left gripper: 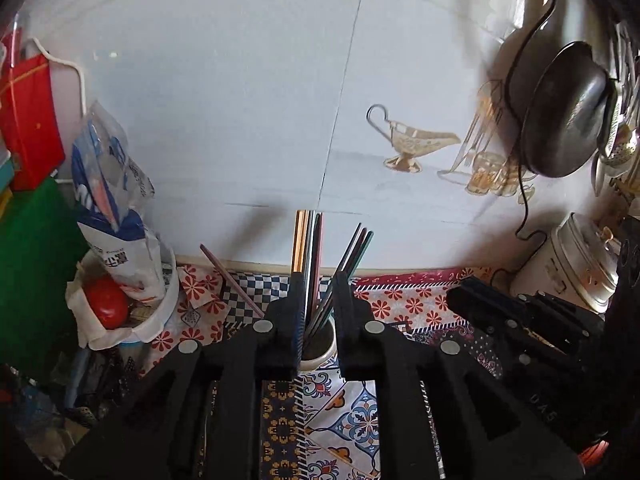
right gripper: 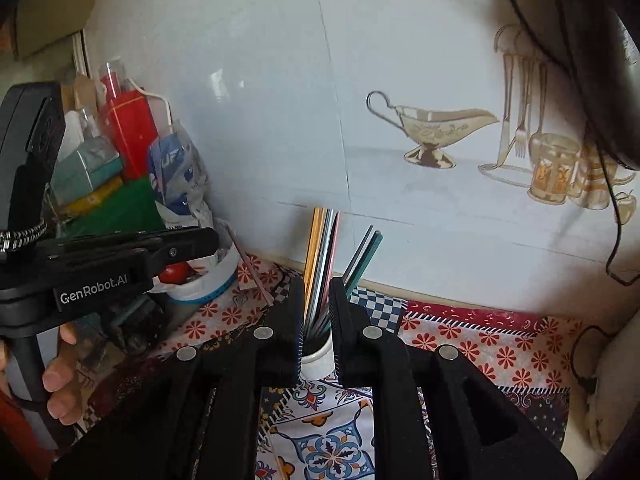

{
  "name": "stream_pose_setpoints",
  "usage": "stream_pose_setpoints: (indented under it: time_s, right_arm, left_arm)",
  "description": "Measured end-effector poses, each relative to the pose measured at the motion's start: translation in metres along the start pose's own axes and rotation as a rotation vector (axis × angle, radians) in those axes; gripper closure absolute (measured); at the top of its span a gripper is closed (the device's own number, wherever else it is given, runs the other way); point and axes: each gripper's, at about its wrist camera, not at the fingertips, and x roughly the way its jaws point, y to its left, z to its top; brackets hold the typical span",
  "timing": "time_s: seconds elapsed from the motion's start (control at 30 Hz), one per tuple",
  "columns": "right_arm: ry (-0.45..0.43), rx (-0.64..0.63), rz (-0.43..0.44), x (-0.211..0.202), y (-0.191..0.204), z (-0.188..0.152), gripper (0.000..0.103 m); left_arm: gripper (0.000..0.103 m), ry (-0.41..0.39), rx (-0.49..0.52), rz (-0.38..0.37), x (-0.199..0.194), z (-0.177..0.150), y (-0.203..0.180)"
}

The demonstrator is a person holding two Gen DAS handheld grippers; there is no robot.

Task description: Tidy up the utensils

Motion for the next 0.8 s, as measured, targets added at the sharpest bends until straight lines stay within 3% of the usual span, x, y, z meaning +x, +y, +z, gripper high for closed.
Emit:
stream_pose_setpoints:
  time_s: [0.17, 0.27, 0.37, 0.5, 0.57, 0.67, 0.8]
  right_arm:
    - [-0.165, -0.017, -0.015, -0.083, 0.013, 0.014, 0.090]
    - [-0.256, -0.019, -0.027, -0.117, 0.024, 0.015, 0.079]
    - [-0.335, -0.026, -0.043, -0.148, 0.036, 0.011, 0.067]
    - [-0.403, -0.047, -0.071, -0.168, 0.054, -0.001, 0.050]
    - [-0.434, -0.050, -0.098, -0.180, 0.059, -0.009, 0.038]
    - [-0.475, -0.039, -0.139, -0.200, 0.064, -0.017, 0.020]
    - [-0.499, -0.021, -0.192, -0.217, 0.066, -0.031, 0.003]
  left_arm:
    - [0.075, -0.193, 0.038, 0.027, -0.086, 0.000, -0.024]
    - [0.062, -0.319, 0.063, 0.047, -0.135, -0.008, -0.040]
    - [0.055, -0.411, 0.084, 0.058, -0.173, -0.023, -0.054]
    - [0.029, -0.478, 0.079, 0.085, -0.206, -0.042, -0.067]
    - [0.010, -0.498, 0.071, 0.095, -0.221, -0.052, -0.070]
    - [0.001, -0.527, 0.068, 0.125, -0.236, -0.069, -0.074]
    - [0.001, -0.515, 0.057, 0.143, -0.250, -0.086, -0.076]
